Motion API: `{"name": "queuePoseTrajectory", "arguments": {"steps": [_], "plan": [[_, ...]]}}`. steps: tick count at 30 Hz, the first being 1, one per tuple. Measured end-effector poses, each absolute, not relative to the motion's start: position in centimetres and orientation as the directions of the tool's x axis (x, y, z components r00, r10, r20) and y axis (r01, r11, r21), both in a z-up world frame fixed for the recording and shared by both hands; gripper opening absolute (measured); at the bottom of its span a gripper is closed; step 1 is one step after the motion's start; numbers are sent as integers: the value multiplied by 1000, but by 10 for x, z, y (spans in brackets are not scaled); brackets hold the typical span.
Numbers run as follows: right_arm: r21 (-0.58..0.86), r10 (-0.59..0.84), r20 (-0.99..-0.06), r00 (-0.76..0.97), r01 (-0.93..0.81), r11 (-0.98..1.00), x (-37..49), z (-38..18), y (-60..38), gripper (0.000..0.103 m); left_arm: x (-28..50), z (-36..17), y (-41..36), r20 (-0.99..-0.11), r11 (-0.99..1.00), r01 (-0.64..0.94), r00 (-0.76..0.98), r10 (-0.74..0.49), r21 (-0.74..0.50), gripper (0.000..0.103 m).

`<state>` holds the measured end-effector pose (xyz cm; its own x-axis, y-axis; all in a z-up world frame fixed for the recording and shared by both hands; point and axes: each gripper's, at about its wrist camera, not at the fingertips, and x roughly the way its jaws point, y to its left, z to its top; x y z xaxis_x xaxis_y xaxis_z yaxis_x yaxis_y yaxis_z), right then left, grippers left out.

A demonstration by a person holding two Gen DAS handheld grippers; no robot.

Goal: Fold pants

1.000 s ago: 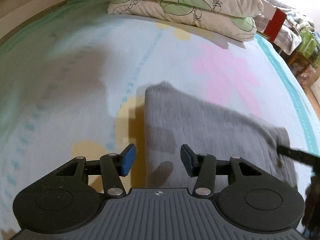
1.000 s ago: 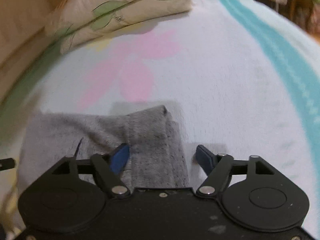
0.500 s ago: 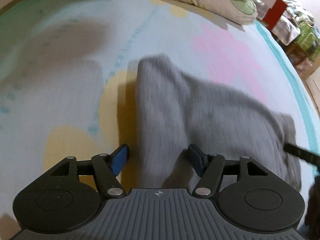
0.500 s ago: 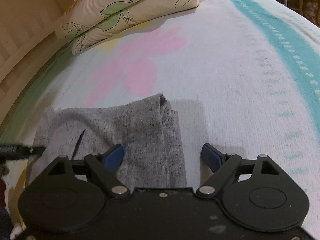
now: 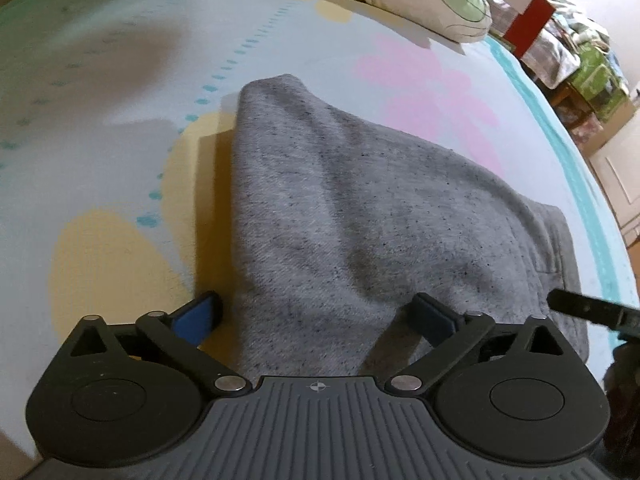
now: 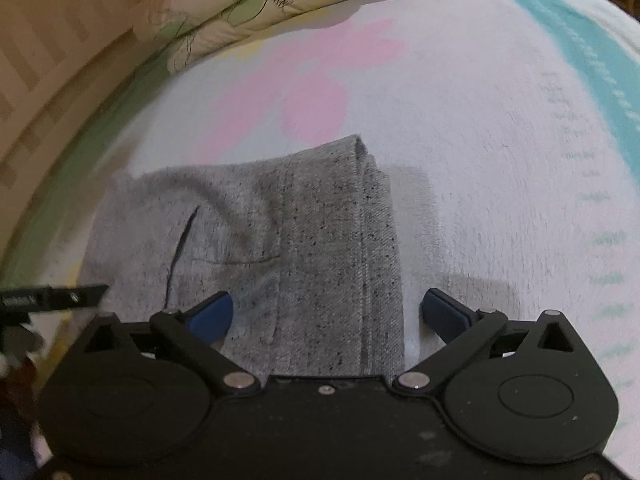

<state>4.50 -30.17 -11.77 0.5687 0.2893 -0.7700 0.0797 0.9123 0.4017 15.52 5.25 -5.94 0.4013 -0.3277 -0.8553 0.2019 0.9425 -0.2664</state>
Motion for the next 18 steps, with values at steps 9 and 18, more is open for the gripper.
{"name": "queuePoseTrajectory", "arguments": {"steps": [9, 18], "plan": [[668, 466, -617, 635, 108, 737, 38, -133, -341, 94, 165, -60, 56, -827, 913, 204, 387, -407, -353, 100], [668, 475, -629, 616, 116, 735, 32, -135, -341, 32, 155, -49, 60, -812, 917, 136, 428, -396, -375, 20]]}}
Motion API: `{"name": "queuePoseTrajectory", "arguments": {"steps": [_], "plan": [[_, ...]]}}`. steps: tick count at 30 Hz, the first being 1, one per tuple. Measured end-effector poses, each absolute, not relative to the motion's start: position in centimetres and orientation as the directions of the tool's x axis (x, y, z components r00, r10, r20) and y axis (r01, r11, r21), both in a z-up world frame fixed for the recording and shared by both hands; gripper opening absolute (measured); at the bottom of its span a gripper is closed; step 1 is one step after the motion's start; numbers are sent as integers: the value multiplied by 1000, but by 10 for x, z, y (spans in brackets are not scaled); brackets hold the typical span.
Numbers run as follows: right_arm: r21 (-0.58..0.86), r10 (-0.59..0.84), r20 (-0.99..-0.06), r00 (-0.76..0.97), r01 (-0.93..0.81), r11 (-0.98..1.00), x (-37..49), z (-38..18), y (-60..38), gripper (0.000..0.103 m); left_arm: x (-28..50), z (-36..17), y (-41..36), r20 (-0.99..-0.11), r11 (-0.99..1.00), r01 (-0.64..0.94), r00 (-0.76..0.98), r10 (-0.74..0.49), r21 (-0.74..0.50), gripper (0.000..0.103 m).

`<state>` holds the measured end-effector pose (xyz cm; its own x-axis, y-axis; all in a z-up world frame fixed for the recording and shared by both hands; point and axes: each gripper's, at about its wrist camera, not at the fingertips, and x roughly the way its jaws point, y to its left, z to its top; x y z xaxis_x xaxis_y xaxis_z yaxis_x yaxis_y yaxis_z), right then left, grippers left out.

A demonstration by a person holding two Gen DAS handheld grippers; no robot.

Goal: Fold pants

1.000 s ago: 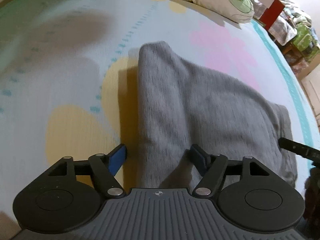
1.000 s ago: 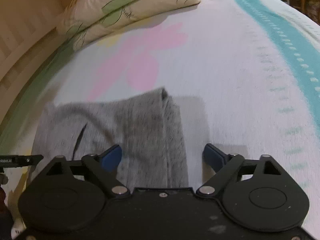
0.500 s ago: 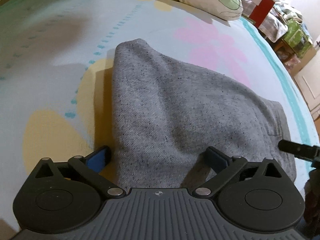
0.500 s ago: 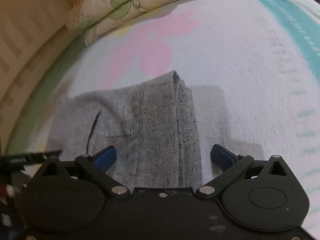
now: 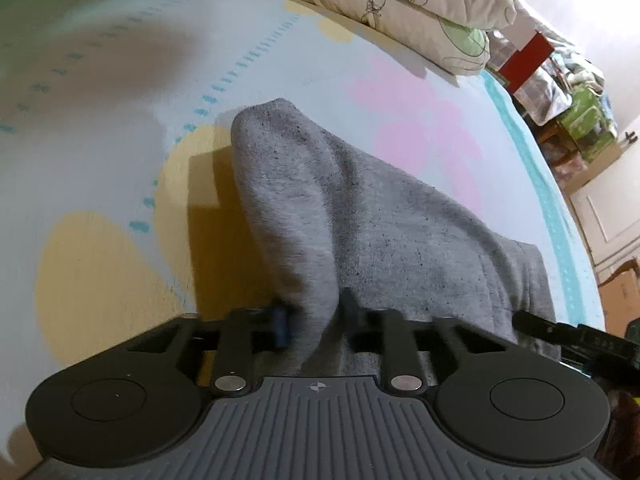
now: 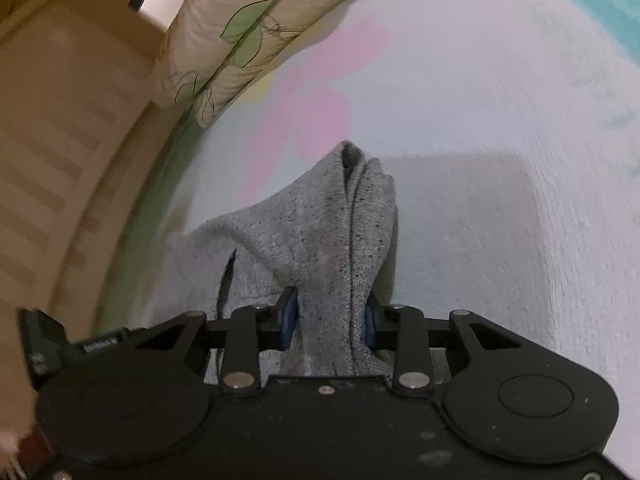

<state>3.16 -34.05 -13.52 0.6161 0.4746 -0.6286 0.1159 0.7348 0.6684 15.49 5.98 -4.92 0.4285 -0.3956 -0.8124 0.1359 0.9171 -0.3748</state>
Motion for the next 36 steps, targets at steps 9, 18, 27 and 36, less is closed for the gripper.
{"name": "queuePoseTrajectory", "arguments": {"steps": [9, 18, 27, 36], "plan": [[583, 386, -627, 676, 78, 809, -3, -80, -305, 24, 128, -12, 50, -754, 933, 221, 549, -360, -285, 13], [535, 412, -588, 696, -47, 843, 29, -17, -271, 22, 159, 27, 77, -681, 937, 222, 644, -349, -270, 9], [542, 489, -551, 677, -156, 826, 111, 4, -212, 21, 186, 20, 127, -693, 960, 125, 668, -269, -253, 8], [426, 340, -750, 567, 20, 905, 171, -74, -219, 24, 217, -36, 141, -800, 979, 38, 572, -184, -199, 14]]}}
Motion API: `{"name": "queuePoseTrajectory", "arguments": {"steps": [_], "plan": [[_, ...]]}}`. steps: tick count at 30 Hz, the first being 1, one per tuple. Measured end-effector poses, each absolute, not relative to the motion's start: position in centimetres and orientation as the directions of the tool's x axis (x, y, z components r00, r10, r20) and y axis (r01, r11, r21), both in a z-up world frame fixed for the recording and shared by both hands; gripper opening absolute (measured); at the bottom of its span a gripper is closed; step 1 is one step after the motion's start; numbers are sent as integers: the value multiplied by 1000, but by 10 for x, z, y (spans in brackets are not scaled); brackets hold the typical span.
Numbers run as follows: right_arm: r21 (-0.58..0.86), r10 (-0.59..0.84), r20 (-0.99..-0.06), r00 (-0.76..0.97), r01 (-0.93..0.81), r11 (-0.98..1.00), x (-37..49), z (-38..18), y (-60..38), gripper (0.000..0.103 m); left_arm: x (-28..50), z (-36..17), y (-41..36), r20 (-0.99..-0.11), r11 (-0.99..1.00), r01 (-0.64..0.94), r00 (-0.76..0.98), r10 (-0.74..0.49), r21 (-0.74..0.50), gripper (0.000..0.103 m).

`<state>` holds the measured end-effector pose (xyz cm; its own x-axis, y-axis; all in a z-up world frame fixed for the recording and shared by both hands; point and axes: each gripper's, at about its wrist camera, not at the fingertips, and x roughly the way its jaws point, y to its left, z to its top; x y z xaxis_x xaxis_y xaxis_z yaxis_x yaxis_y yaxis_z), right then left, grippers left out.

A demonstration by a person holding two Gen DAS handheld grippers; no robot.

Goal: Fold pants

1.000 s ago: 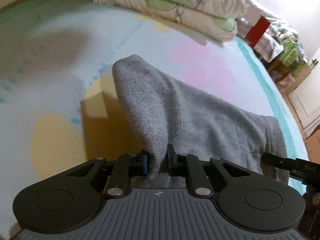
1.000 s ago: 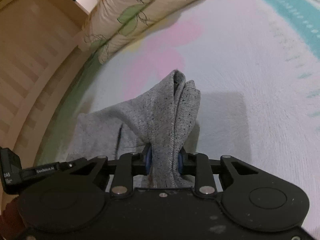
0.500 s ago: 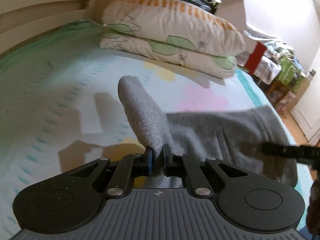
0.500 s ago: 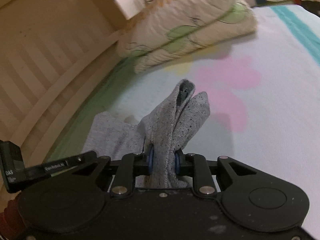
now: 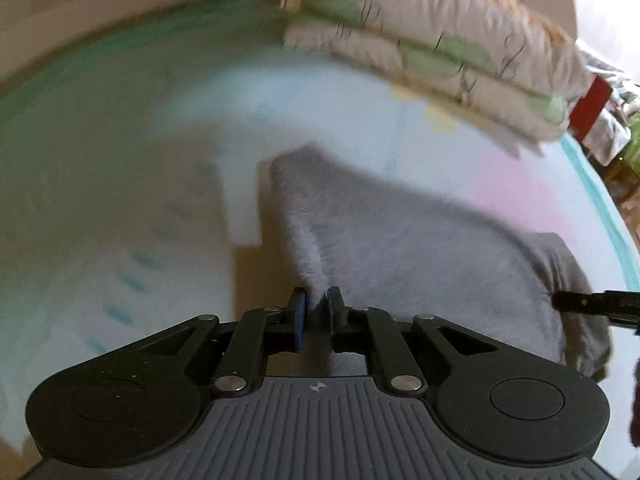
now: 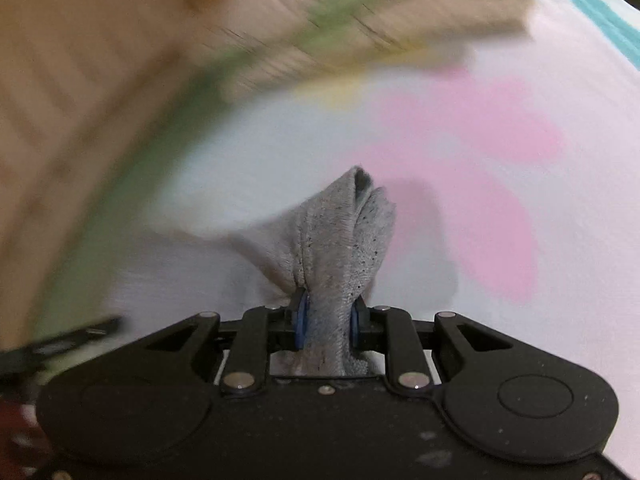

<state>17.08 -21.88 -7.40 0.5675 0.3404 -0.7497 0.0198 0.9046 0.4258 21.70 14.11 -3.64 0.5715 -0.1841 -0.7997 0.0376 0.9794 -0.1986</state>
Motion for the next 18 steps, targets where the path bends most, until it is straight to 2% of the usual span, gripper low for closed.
{"name": "queuePoseTrajectory", "arguments": {"steps": [5, 7, 9, 10, 12, 13, 16, 18], "plan": [[434, 338, -745, 575, 33, 901, 167, -87, -227, 40, 207, -35, 134, -793, 989, 41, 593, -139, -143, 16], [379, 304, -749, 588, 3, 926, 166, -78, -223, 45, 199, -24, 133, -774, 991, 20, 623, -115, -131, 15], [315, 256, -739, 623, -17, 949, 157, -64, -218, 46, 186, -10, 129, -750, 993, 14, 655, -97, -116, 15], [281, 224, -722, 654, -19, 960, 150, -54, -214, 50, 178, -2, 124, -736, 994, 17, 670, -91, -108, 15], [243, 192, -678, 709, -31, 970, 135, -41, -206, 51, 165, 4, 115, -712, 993, 32, 695, -105, -115, 15], [235, 196, -654, 731, -50, 971, 126, -34, -201, 48, 155, 7, 108, -704, 992, 47, 701, -115, -115, 16], [194, 220, -639, 737, -123, 973, 96, -30, -188, 20, 138, -1, 88, -715, 991, 87, 687, -133, -100, 16], [156, 214, -682, 700, -147, 977, 81, -42, -177, 20, 130, -18, 81, -761, 991, 86, 635, -134, -102, 16]]}}
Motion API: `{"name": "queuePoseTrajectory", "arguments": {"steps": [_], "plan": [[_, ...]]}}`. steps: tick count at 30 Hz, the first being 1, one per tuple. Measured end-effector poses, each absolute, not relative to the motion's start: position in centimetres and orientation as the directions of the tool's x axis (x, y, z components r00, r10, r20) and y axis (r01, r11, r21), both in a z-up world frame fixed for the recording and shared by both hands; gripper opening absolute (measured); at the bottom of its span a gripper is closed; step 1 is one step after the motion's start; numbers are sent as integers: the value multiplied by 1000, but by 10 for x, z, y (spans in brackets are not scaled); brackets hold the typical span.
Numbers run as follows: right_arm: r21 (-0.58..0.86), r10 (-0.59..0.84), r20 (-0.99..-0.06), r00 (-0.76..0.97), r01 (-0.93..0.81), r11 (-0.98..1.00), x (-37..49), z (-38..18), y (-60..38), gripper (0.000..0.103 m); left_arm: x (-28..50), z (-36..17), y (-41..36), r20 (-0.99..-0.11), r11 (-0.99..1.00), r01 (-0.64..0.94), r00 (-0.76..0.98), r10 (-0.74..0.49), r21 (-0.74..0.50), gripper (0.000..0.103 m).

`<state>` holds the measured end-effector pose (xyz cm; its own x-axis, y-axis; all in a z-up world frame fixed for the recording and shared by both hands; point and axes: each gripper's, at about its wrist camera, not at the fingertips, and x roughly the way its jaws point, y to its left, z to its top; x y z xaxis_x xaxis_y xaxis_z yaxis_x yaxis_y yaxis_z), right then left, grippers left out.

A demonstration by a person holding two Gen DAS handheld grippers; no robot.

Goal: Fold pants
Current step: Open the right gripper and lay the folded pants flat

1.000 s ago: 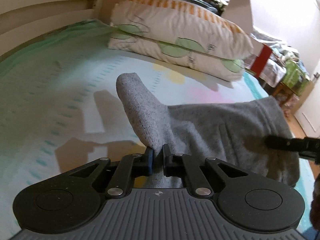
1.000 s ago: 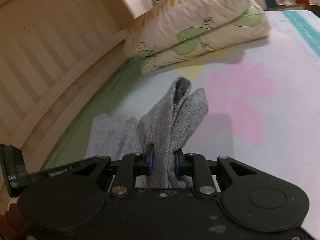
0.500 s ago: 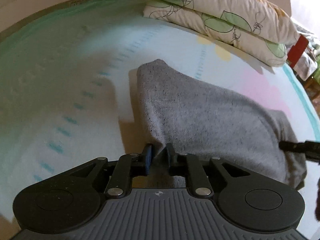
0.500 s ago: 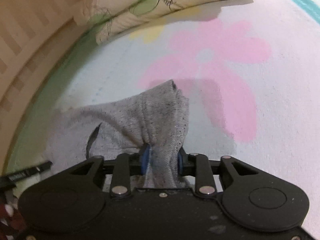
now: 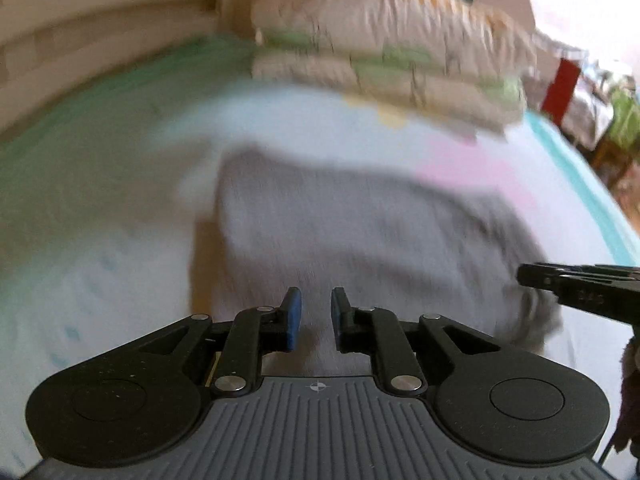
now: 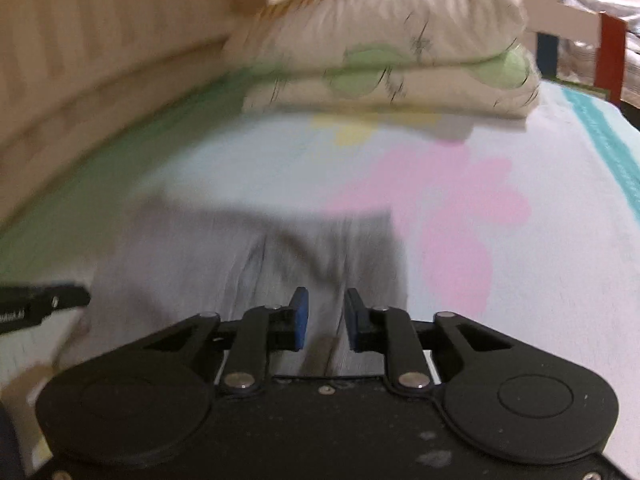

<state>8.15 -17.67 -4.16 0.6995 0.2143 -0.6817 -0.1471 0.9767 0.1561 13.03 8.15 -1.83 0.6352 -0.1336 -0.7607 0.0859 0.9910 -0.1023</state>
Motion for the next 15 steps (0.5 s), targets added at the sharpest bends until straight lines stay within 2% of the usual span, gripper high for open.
{"name": "queuePoseTrajectory", "arguments": {"steps": [2, 3, 6, 15], "plan": [[135, 193, -726, 660, -138, 981, 71, -60, -171, 21, 124, -40, 81, -801, 992, 46, 586, -123, -118, 16], [135, 186, -745, 641, -128, 983, 66, -70, -169, 21, 120, -43, 81, -789, 992, 40, 602, -122, -123, 16], [134, 178, -733, 656, -117, 984, 48, -75, -169, 21, 119, -40, 77, -791, 995, 48, 603, -102, -92, 16], [180, 186, -743, 642, -76, 981, 54, -64, -165, 25, 100, -26, 79, -787, 989, 36, 603, -134, -141, 16]]}}
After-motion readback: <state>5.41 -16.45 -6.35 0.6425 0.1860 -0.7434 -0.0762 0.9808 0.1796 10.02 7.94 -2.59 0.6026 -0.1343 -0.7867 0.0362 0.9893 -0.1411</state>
